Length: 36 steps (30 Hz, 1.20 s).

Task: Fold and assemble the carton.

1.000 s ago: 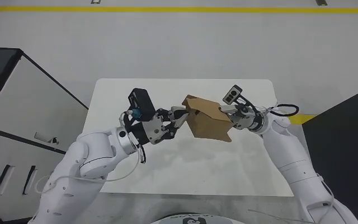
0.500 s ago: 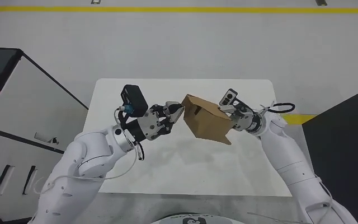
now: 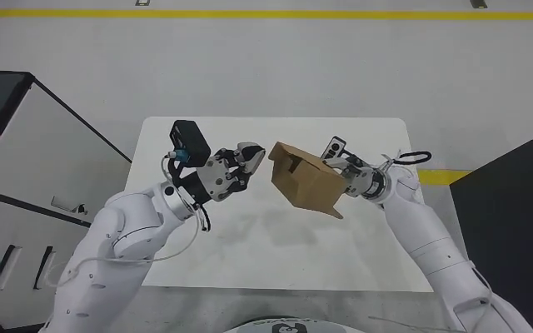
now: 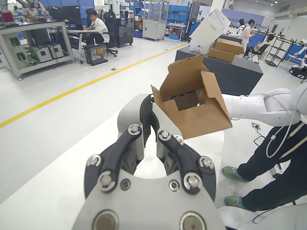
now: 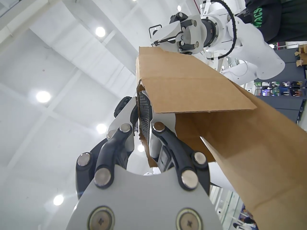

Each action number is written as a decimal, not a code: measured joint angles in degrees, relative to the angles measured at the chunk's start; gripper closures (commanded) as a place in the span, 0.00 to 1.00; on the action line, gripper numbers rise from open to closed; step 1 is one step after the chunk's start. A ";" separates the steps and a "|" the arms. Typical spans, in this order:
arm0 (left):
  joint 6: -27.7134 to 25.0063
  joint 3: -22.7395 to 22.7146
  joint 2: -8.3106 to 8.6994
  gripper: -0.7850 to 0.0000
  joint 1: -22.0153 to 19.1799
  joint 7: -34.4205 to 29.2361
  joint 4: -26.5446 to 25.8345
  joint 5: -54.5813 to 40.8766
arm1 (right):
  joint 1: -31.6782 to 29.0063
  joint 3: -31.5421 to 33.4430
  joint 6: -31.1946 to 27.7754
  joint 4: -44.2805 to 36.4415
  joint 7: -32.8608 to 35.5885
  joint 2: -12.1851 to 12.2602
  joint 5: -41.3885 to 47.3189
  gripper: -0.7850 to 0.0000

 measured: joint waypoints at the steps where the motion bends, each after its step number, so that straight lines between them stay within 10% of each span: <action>1: 0.00 0.19 -0.03 1.00 -0.13 0.07 0.13 0.05 | 0.08 -0.43 -0.15 -0.17 0.15 0.14 0.30 1.00; 36: -2.80 6.28 -0.59 1.00 -2.80 -3.37 -1.92 3.22 | 2.06 -5.99 -1.34 0.35 1.34 3.58 5.21 1.00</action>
